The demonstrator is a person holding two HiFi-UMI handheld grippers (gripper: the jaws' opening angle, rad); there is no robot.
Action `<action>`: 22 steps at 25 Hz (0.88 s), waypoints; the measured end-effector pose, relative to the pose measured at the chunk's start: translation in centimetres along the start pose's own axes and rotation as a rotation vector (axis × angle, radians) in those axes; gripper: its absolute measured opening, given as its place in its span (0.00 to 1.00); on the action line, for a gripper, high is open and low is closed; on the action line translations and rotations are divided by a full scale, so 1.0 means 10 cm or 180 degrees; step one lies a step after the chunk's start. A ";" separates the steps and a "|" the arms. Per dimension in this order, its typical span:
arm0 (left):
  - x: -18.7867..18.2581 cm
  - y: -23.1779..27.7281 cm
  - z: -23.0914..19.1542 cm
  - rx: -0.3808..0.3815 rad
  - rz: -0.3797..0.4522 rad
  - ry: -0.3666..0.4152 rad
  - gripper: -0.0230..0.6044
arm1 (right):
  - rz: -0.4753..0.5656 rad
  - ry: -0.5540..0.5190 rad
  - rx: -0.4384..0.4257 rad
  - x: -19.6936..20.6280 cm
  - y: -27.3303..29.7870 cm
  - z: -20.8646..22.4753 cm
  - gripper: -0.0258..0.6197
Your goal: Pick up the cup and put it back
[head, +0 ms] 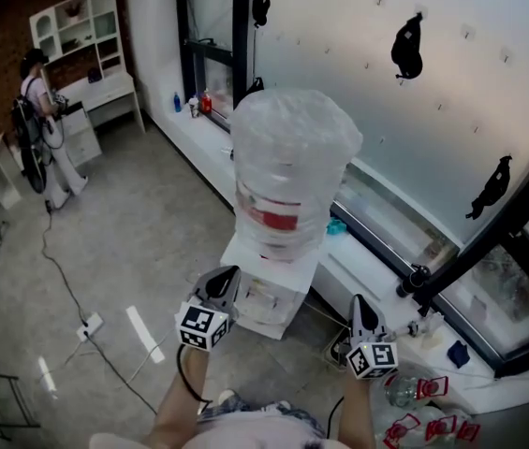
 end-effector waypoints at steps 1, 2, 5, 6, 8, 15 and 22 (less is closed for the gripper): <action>-0.02 0.00 -0.02 -0.0020 0.0015 -0.0011 0.08 | 0.0026 0.0023 0.0041 -0.01 0.00 0.02 0.07; -0.03 0.00 -0.03 -0.0035 0.0034 -0.0029 0.08 | 0.0056 0.0046 0.0083 -0.02 0.01 0.05 0.06; -0.04 0.01 -0.04 -0.0044 0.0069 -0.0036 0.08 | 0.0129 0.0089 0.0160 -0.04 0.01 0.13 0.06; -0.04 0.00 -0.04 -0.0042 0.0070 -0.0021 0.08 | 0.0145 0.0083 0.0178 -0.04 0.00 0.15 0.06; -0.05 0.00 -0.05 -0.0037 0.0080 -0.0007 0.08 | 0.0172 0.0050 0.0214 -0.06 -0.01 0.17 0.06; -0.02 0.01 -0.12 -0.0063 0.0077 -0.0060 0.08 | 0.0166 -0.0025 0.0286 -0.09 0.00 0.22 0.06; 0.07 -0.01 -0.15 -0.0070 0.0061 -0.0152 0.08 | 0.0127 -0.0116 0.0259 -0.14 0.01 0.15 0.06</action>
Point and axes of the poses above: the fingertips, and each gripper's own axes: y forward along the fingers, z to its right, x out of its underside, the point moved 5 cm from there along -y, backward along the fingers, and after that the axes turned 9 degrees about -z, right-handed, at the moved point
